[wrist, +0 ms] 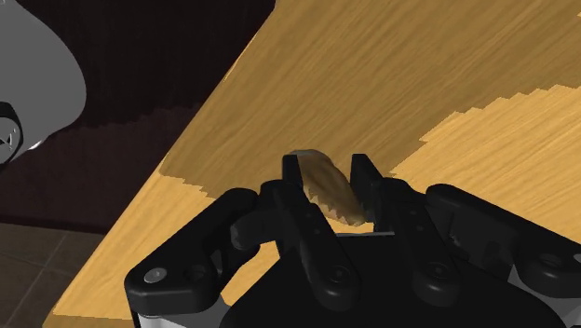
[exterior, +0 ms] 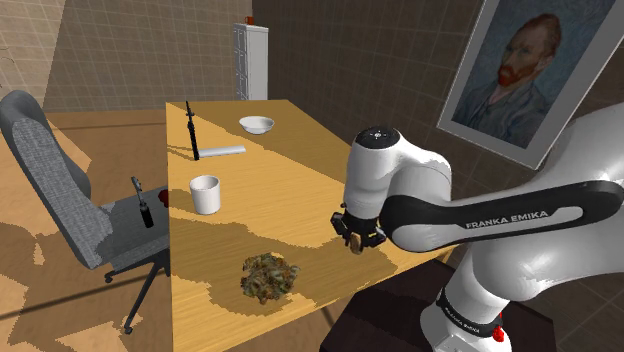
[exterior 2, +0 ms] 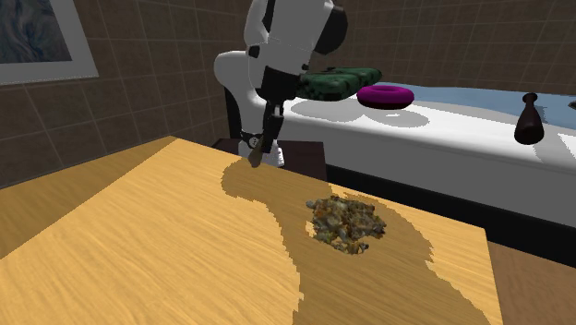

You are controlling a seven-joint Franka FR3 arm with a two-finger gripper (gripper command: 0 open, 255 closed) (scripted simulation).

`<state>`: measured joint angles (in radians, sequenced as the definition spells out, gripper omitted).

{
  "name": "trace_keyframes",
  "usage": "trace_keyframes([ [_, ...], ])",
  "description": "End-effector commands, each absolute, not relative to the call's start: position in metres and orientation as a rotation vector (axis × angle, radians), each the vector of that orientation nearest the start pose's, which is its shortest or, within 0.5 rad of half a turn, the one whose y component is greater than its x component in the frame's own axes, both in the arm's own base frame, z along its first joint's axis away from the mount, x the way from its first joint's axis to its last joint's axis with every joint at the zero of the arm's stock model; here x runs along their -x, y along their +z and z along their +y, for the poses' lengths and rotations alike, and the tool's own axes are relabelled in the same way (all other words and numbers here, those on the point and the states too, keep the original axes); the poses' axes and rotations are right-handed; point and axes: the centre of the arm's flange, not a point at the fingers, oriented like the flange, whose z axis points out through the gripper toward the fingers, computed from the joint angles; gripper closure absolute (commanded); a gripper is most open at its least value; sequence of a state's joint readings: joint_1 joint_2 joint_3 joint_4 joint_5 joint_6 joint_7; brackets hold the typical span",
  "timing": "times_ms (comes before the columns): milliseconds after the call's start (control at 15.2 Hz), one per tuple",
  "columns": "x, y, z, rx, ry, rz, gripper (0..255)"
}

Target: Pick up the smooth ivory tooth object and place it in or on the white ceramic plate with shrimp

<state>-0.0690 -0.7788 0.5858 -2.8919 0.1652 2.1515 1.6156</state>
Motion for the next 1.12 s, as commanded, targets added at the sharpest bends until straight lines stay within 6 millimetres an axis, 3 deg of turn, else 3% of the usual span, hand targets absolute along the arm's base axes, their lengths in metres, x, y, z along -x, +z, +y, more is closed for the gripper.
trace_keyframes([
  [0, -0.277, 0.364, 0.125, 2.576, -0.335, 2.056, 255],
  [66, -0.277, 0.369, 0.125, 2.576, -0.335, 2.056, 255],
  [1056, -0.400, 0.373, 0.280, 2.576, -0.335, 2.056, 255],
])
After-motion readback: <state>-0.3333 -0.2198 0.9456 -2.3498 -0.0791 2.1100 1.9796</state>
